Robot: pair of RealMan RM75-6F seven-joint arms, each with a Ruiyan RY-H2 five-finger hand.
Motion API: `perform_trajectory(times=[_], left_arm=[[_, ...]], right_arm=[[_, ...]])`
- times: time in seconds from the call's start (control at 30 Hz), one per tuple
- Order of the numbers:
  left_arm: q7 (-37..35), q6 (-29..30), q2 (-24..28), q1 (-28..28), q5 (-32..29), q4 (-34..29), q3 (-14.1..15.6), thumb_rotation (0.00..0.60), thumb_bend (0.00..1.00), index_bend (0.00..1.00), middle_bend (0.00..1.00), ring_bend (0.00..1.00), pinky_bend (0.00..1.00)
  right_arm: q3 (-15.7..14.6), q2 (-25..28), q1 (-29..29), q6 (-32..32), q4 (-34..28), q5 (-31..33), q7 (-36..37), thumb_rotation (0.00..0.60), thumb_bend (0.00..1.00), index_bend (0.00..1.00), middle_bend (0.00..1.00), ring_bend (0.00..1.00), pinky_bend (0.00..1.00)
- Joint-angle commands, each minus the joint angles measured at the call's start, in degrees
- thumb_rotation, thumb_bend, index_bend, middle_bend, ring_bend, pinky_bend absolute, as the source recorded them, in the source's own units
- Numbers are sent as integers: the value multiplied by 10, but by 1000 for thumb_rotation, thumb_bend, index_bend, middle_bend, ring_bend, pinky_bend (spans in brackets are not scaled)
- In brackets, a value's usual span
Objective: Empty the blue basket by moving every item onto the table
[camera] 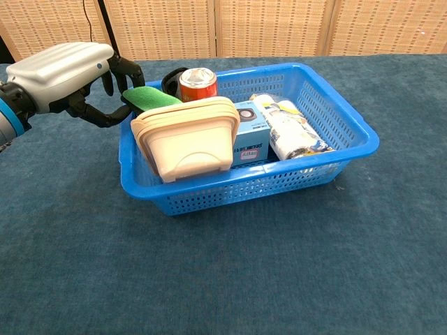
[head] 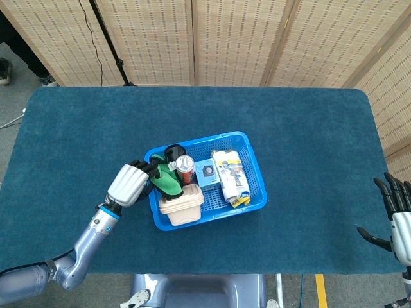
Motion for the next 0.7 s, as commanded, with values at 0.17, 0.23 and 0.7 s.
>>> perform_trajectory(times=[0.17, 0.23, 0.7], left_arm=[[-9, -5, -7, -8, 8, 8, 6, 600, 744, 609, 495, 473, 527], [-15, 10, -8, -8, 16, 13, 2, 600, 822, 667, 541, 516, 567], [-105, 129, 150, 14, 17, -73, -105, 600, 878, 726, 588, 562, 593]], right_arm=[[-4, 5, -1, -3, -3, -4, -1, 600, 0, 0, 0, 0, 0], [-5, 6, -1, -3, -4, -4, 3, 600, 0, 0, 0, 0, 0], [-7, 6, 1, -5, -5, -7, 9, 600, 0, 0, 0, 0, 0]])
